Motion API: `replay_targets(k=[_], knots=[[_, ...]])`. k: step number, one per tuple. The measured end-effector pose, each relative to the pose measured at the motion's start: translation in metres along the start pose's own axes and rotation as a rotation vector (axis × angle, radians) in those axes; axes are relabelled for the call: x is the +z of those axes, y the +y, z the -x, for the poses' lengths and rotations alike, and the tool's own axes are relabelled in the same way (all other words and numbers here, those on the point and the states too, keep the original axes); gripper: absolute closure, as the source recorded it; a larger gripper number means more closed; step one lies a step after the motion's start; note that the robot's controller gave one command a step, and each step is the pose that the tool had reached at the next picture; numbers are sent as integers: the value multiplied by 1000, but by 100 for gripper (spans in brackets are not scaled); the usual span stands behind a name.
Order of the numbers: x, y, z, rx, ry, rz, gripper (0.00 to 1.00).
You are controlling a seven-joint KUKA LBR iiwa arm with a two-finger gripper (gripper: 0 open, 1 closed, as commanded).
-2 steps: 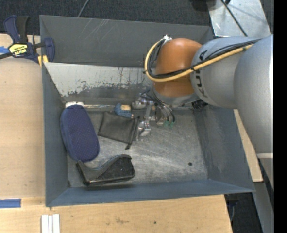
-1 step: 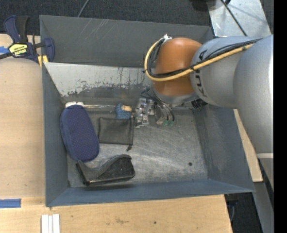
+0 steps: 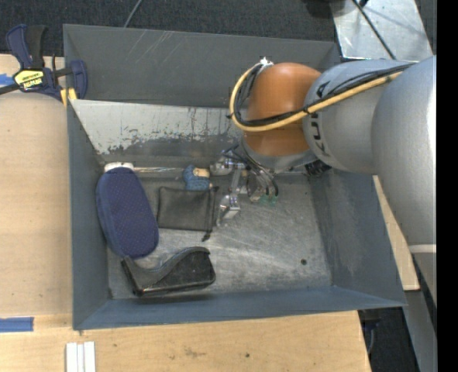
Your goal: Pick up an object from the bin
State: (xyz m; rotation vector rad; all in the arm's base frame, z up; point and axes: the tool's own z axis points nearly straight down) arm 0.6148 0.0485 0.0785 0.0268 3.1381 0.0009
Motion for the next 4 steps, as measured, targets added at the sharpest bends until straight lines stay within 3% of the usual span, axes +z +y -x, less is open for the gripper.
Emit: replay_targets(k=[1,2,3,4], knots=[[3,37,10,-14,-3,-8,0],[3,63,6,13,-8,-3,0],[0,65,9,13,-23,3,100],[-126,57,-13,-1,-9,1,100]])
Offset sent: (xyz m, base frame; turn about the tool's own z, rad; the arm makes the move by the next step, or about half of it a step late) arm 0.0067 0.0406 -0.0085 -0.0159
